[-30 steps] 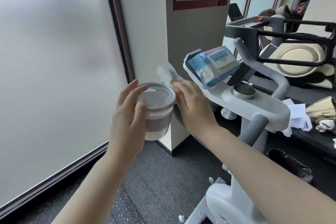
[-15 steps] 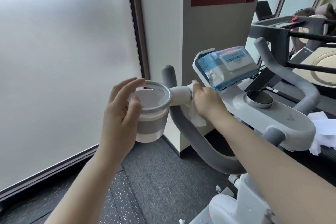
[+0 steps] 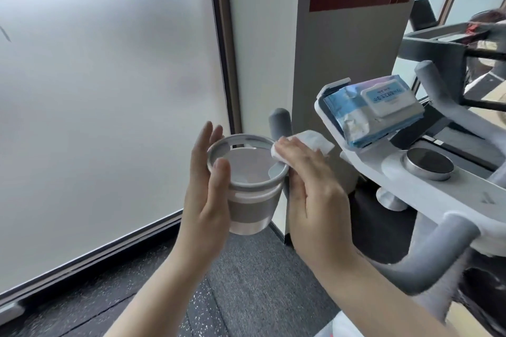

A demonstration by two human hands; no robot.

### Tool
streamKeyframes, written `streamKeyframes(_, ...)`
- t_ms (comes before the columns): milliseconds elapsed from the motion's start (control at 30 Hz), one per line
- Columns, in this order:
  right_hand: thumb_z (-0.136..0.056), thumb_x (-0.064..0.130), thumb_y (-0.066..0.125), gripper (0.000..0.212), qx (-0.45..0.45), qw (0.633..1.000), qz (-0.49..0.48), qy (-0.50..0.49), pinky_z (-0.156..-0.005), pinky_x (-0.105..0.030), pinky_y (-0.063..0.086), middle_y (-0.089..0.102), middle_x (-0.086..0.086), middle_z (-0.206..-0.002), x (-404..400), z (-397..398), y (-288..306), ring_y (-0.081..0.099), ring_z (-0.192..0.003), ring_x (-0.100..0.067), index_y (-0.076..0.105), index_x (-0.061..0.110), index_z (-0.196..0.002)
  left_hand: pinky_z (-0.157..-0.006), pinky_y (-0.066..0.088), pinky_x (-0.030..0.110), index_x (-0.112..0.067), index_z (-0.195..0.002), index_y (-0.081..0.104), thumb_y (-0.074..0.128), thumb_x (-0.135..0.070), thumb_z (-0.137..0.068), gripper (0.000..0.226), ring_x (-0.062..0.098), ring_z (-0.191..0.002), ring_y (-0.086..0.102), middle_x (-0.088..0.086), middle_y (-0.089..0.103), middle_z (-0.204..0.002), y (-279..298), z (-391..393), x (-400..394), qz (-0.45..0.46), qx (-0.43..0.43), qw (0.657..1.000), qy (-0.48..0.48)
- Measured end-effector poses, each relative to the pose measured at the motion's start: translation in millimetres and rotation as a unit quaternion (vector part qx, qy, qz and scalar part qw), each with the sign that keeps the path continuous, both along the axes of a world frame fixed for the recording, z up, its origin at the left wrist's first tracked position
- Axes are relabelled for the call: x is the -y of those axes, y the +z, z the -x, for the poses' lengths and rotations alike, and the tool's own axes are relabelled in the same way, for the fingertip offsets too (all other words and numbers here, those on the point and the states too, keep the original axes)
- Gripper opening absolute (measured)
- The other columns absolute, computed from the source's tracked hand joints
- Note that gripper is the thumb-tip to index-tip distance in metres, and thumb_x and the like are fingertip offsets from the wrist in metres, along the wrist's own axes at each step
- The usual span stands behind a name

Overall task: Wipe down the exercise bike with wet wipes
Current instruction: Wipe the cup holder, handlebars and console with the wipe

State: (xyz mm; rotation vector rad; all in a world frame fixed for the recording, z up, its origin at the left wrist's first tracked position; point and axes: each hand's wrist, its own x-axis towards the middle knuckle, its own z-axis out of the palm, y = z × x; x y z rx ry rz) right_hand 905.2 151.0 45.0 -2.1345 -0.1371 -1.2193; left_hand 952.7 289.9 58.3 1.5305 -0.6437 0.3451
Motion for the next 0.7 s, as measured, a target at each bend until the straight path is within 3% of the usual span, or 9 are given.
streamKeyframes(133, -0.098, 0.018, 0.044, 0.033, -0.09, 0.994, 0.057, -0.008, -0.095, -0.024, 0.044, 0.068, 0.003, -0.118, 21.8, -17.1, 32.2, 0.06, -0.113, -0.016, 0.063, 0.021, -0.124, -0.101, 0.033, 0.009, -0.02, -0.144, 0.035, 0.03, -0.049, -0.095, 0.057, -0.002, -0.13, 0.044, -0.011, 0.048, -0.142, 0.3, -3.2, -0.3, 0.009, -0.024, 1.0, -0.011)
streamKeyframes(267, -0.1, 0.028, 0.045, 0.027, -0.176, 0.983, 0.043, 0.021, -0.063, -0.011, 0.041, 0.063, 0.022, -0.071, 2.0, -3.2, 58.8, 0.059, -0.07, 0.006, 0.064, 0.035, -0.118, -0.1, 0.033, 0.006, -0.021, -0.146, 0.034, 0.022, -0.047, -0.098, 0.056, -0.006, -0.128, 0.045, -0.014, 0.05, -0.139, -0.2, 0.6, -5.0, 0.009, -0.052, 0.998, -0.03)
streamKeyframes(300, -0.1, 0.026, 0.046, 0.028, -0.183, 0.98, 0.071, 0.036, -0.067, -0.009, 0.04, 0.064, 0.023, -0.078, -8.9, 4.5, 60.9, 0.058, -0.075, 0.008, 0.062, 0.035, -0.121, -0.099, 0.033, 0.005, -0.023, -0.147, 0.033, 0.021, -0.052, -0.096, 0.06, -0.009, -0.128, 0.044, -0.016, 0.05, -0.138, -0.9, 1.0, -7.3, 0.008, -0.064, 0.997, -0.041)
streamKeyframes(400, -0.101, 0.017, 0.042, 0.037, -0.22, 0.966, 0.099, 0.088, -0.098, -0.009, 0.025, 0.054, 0.01, -0.138, -18.6, -11.7, 70.5, 0.042, -0.13, -0.004, 0.055, 0.03, -0.133, -0.096, 0.032, 0.0, -0.026, -0.147, 0.033, 0.024, -0.063, -0.088, 0.07, -0.017, -0.126, 0.04, -0.022, 0.047, -0.138, -2.1, 3.0, -8.8, 0.012, -0.114, 0.992, -0.06)
streamKeyframes(467, -0.102, 0.018, 0.038, 0.037, -0.286, 0.952, 0.061, 0.095, -0.094, -0.011, 0.027, 0.054, 0.005, -0.139, -15.3, -36.0, 83.9, 0.044, -0.131, -0.011, 0.055, 0.027, -0.134, -0.095, 0.031, -0.002, -0.027, -0.145, 0.037, 0.022, -0.061, -0.089, 0.067, -0.023, -0.123, 0.038, -0.023, 0.047, -0.139, -2.8, 7.1, -9.2, 0.007, -0.128, 0.991, -0.047)
streamKeyframes(533, -0.101, 0.02, 0.039, 0.033, -0.325, 0.938, 0.101, 0.07, -0.092, -0.025, 0.038, 0.063, 0.0, -0.126, -24.0, -42.9, 91.7, 0.053, -0.119, -0.02, 0.059, 0.026, -0.127, -0.099, 0.033, 0.001, -0.029, -0.141, 0.043, 0.022, -0.056, -0.089, 0.062, -0.024, -0.12, 0.04, -0.02, 0.05, -0.137, -5.0, 9.2, -7.6, 0.004, -0.139, 0.99, -0.033)
streamKeyframes(600, -0.097, 0.018, 0.042, 0.028, -0.304, 0.934, 0.179, 0.046, -0.086, -0.035, 0.045, 0.066, -0.002, -0.112, -49.4, -34.4, 87.5, 0.058, -0.107, -0.026, 0.061, 0.022, -0.117, -0.105, 0.039, 0.015, -0.03, -0.135, 0.05, 0.034, -0.057, -0.093, 0.052, -0.011, -0.123, 0.048, -0.01, 0.058, -0.134, -6.5, 10.7, -6.9, 0.038, -0.165, 0.985, -0.025)
streamKeyframes(633, -0.094, 0.015, 0.043, 0.028, -0.277, 0.938, 0.201, 0.054, -0.087, -0.036, 0.045, 0.064, -0.002, -0.112, -63.9, -26.3, 80.5, 0.058, -0.107, -0.025, 0.06, 0.02, -0.117, -0.108, 0.041, 0.027, -0.024, -0.135, 0.05, 0.046, -0.06, -0.092, 0.057, 0.006, -0.13, 0.049, -0.001, 0.057, -0.137, -6.1, 13.5, -4.8, 0.054, -0.171, 0.984, -0.015)
streamKeyframes(700, -0.09, 0.008, 0.043, 0.036, -0.222, 0.943, 0.234, 0.087, -0.099, -0.031, 0.04, 0.059, -0.003, -0.125, -82.7, -12.6, 62.5, 0.052, -0.121, -0.021, 0.057, 0.016, -0.122, -0.099, 0.044, 0.025, -0.009, -0.143, 0.037, 0.047, -0.053, -0.091, 0.069, 0.032, -0.142, 0.033, 0.011, 0.034, -0.155, -3.6, 21.5, 1.8, 0.086, -0.16, 0.983, -0.006)
